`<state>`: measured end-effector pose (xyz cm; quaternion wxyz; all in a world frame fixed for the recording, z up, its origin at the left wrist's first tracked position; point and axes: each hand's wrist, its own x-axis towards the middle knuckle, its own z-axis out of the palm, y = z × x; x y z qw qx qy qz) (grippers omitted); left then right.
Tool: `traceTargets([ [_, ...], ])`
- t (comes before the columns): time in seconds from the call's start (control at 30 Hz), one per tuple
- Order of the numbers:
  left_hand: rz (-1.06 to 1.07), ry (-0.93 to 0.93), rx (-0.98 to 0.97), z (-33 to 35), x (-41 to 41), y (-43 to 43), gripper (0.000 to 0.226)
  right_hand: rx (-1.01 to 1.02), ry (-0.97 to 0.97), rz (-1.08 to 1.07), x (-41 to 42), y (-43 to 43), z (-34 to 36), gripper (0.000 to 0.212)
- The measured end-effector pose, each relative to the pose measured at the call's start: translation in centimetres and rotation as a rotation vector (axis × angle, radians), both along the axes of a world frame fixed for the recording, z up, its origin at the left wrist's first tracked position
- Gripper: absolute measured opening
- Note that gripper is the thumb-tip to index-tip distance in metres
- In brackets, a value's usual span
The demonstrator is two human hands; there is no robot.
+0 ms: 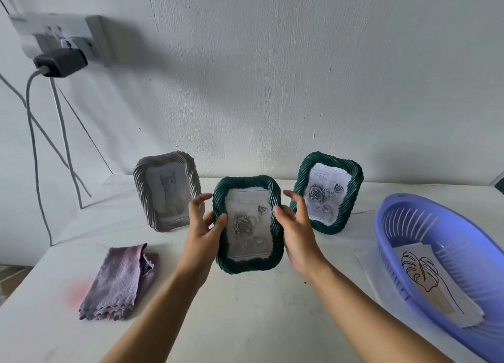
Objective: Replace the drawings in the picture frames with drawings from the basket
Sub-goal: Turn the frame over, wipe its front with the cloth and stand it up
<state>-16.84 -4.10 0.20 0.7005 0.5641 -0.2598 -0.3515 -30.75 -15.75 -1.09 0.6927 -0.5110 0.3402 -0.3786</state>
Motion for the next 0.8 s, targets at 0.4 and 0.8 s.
traceTargets([
  [0.4, -0.036, -0.009, -0.059, 1.3, 5.5, -7.0, 0.026, -0.048, -0.077, -0.004, 5.5, -5.8, 3.0, 0.022],
  [0.8, -0.053, 0.006, -0.074, -3.0, 5.9, -9.3, 0.025, -0.117, 0.032, -0.043, 6.2, -6.6, -1.2, 0.027],
])
